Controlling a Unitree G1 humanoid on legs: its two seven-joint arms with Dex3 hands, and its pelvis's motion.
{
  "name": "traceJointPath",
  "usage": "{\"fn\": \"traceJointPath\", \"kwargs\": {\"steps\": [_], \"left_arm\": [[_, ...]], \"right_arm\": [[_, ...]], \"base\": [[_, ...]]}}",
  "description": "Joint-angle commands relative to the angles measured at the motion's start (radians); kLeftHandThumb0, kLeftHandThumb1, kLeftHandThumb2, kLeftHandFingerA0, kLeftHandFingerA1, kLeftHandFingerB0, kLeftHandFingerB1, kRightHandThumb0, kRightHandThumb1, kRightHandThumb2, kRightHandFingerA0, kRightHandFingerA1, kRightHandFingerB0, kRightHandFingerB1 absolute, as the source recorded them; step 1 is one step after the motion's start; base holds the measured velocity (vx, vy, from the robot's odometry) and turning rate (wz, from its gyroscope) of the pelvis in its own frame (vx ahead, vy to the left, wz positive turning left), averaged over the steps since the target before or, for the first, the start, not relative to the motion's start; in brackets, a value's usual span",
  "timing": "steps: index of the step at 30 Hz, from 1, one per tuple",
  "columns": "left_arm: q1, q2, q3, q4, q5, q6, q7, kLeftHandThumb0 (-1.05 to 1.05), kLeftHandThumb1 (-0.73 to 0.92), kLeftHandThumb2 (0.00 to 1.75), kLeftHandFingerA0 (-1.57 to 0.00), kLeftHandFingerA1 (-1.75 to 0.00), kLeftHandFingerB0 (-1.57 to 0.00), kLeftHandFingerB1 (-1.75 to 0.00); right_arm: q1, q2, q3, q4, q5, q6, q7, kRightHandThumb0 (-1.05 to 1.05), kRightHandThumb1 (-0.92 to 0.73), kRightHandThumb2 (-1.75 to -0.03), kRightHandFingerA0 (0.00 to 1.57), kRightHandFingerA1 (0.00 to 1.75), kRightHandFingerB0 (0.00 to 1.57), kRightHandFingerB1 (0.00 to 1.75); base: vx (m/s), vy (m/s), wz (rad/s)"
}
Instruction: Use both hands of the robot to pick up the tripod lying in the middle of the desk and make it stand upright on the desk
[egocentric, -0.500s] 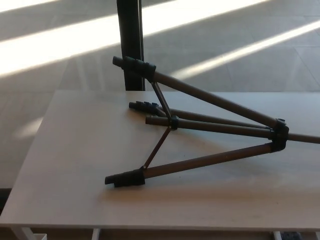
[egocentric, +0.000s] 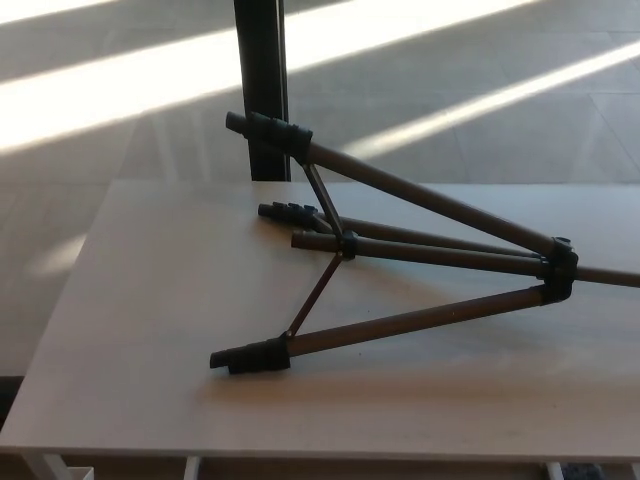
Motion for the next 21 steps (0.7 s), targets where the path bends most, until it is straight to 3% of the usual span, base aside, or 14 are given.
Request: {"fn": "traceJointPath", "kwargs": {"steps": [1,4,10,12,13,14,15,16,19,21], "left_arm": [[-0.122,0.121,0.087,-0.274,-0.206,0.077,-0.164,-0.69,0.83,0.65,-0.58,-0.54,-0.48,-0.42],[-0.143,0.142,0.12,-0.616,-0.279,0.204,-0.067,-0.67,0.85,0.65,-0.55,-0.56,-0.47,-0.43],[-0.206,0.166,0.14,-0.726,-0.307,0.187,-0.081,-0.68,0.82,0.64,-0.55,-0.55,-0.49,-0.45],[-0.264,0.207,0.133,-0.814,-0.318,0.184,-0.076,-0.73,0.78,0.64,-0.79,-0.54,-0.72,-0.43],[-0.279,0.215,0.133,-0.842,-0.326,0.189,-0.075,-0.74,0.6,0.99,-0.75,-0.62,-0.69,-0.57],[-0.288,0.218,0.134,-0.849,-0.328,0.182,-0.084,-0.74,0.6,0.99,-0.75,-0.62,-0.69,-0.57],[-0.297,0.221,0.128,-0.876,-0.328,0.194,-0.074,-0.79,0.74,0.64,-0.85,-0.5,-0.77,-0.42],[-0.325,0.228,0.106,-0.925,-0.33,0.202,-0.068,-0.8,0.71,0.63,-0.83,-0.51,-0.79,-0.42],[-0.347,0.223,0.093,-0.947,-0.328,0.196,-0.079,-0.8,0.71,0.63,-0.83,-0.51,-0.79,-0.42],[-0.387,0.214,0.046,-1.035,-0.312,0.195,-0.06,-0.84,0.67,0.61,-0.81,-0.55,-0.77,-0.43]], "right_arm": [[-0.059,0.092,-0.144,-0.461,0.355,0.105,-0.045,-0.71,-0.66,-0.61,0.35,0.51,0.27,0.3],[-0.068,0.157,-0.071,-0.779,0.361,0.073,-0.104,-0.66,-0.72,-0.62,0.34,0.57,0.29,0.3],[-0.079,0.206,-0.009,-1.037,0.348,0.091,-0.193,-0.64,-0.74,-0.63,0.39,0.61,0.29,0.3],[-0.102,0.239,0.044,-1.184,0.366,0.082,-0.228,-0.64,-0.71,-0.62,0.48,0.6,0.37,0.33],[-0.105,0.249,0.058,-1.22,0.367,0.079,-0.235,-0.65,-0.57,-0.93,0.49,0.66,0.31,0.48],[-0.106,0.256,0.068,-1.245,0.362,0.081,-0.241,-0.65,-0.57,-0.93,0.49,0.66,0.31,0.48],[-0.111,0.262,0.077,-1.269,0.366,0.084,-0.246,-0.64,-0.57,-0.93,0.52,0.67,0.33,0.49],[-0.122,0.276,0.104,-1.319,0.367,0.079,-0.255,-0.62,-0.71,-0.62,0.64,0.63,0.45,0.35],[-0.131,0.289,0.119,-1.353,0.356,0.081,-0.263,-0.62,-0.71,-0.62,0.64,0.63,0.45,0.35],[-0.15,0.315,0.163,-1.379,0.31,0.058,-0.252,-0.65,-0.68,-0.62,0.76,0.66,0.55,0.39]], "base": [[0.0,0.0,0.0],[0.0,0.0,0.0],[0.0,0.0,0.0],[0.0,0.0,0.0],[0.0,0.0,0.0],[0.0,0.0,0.0],[0.0,0.0,0.0],[0.0,0.0,0.0],[0.0,0.0,0.0],[0.0,0.0,0.0]]}}
